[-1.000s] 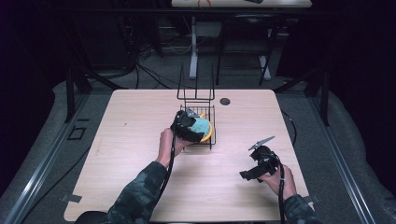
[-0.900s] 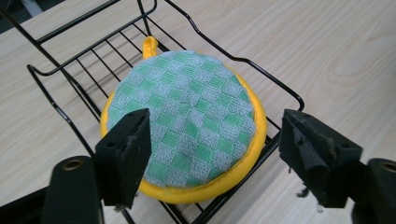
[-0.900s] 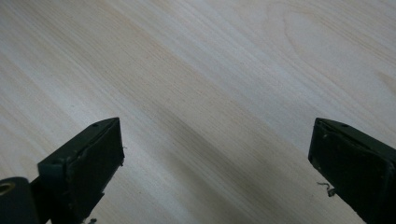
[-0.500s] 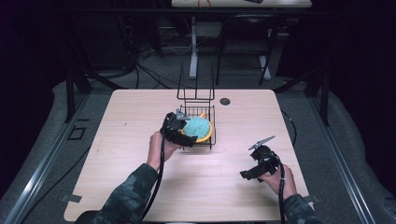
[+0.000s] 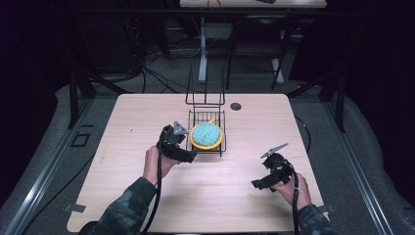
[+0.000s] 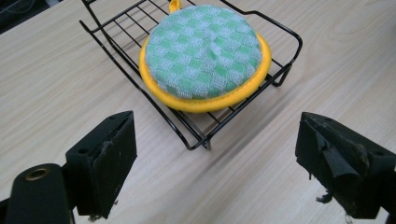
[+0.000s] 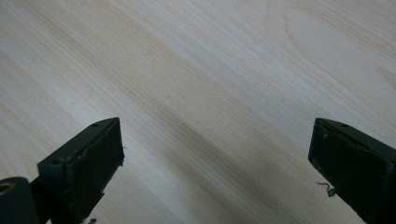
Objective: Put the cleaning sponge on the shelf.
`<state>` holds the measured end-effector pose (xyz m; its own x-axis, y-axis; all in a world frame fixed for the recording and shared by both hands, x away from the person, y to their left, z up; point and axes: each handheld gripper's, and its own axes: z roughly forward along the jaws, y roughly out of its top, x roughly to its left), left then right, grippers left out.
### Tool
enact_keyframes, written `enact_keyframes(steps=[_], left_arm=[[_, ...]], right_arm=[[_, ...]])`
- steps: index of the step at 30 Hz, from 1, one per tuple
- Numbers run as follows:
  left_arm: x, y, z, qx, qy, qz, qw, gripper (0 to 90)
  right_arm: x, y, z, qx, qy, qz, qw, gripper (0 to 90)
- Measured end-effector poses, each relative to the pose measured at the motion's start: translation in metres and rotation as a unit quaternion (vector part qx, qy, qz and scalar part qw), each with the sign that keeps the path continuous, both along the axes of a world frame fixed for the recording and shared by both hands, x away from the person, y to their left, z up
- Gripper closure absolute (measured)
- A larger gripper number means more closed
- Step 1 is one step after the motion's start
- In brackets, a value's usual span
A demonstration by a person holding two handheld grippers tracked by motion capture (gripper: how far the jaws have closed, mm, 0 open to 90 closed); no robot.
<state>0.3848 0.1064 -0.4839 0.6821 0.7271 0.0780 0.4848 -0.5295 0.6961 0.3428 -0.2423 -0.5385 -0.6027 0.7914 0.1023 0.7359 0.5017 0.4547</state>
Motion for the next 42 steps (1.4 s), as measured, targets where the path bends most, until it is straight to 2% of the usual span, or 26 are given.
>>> enact_keyframes(steps=[4, 11, 18, 19, 23, 29, 32, 35, 42], left_arm=[[-0.01, 0.008, -0.001, 0.01, -0.007, 0.0, 0.9999, 11.6], [-0.029, 0.028, -0.001, 0.012, -0.012, 0.015, 0.9997, 8.7], [-0.043, 0.05, -0.006, 0.017, -0.003, 0.034, 0.9993, 5.9], [-0.043, 0.053, -0.007, 0.023, 0.006, 0.038, 0.999, 4.9], [-0.047, 0.066, -0.016, 0.022, 0.027, 0.051, 0.9981, 1.5], [-0.059, 0.082, -0.032, 0.045, 0.063, 0.058, 0.9953, 0.3], [-0.062, 0.093, -0.04, 0.036, 0.088, 0.063, 0.9935, 0.3], [-0.061, 0.097, -0.043, 0.034, 0.097, 0.062, 0.9928, 0.2], [-0.055, 0.097, -0.047, 0.037, 0.099, 0.06, 0.9926, 0.0]], right_arm=[[0.0, -0.001, 0.0, -0.001, -0.004, 0.003, 1.0, 2.7], [-0.002, -0.001, 0.002, 0.002, -0.001, -0.001, 1.0, 2.7], [-0.003, 0.0, 0.002, -0.003, -0.002, 0.001, 1.0, 2.7], [-0.003, 0.0, 0.001, 0.0, 0.0, 0.0, 1.0, 2.6], [-0.003, -0.001, 0.001, -0.005, -0.001, 0.003, 1.0, 2.5], [-0.003, -0.001, 0.001, -0.003, 0.001, 0.002, 1.0, 2.5], [-0.002, -0.001, -0.001, -0.002, 0.0, 0.001, 1.0, 2.5], [-0.001, 0.0, -0.002, 0.0, 0.006, 0.003, 1.0, 2.5], [-0.002, -0.002, -0.003, 0.003, 0.009, 0.003, 1.0, 2.5]])
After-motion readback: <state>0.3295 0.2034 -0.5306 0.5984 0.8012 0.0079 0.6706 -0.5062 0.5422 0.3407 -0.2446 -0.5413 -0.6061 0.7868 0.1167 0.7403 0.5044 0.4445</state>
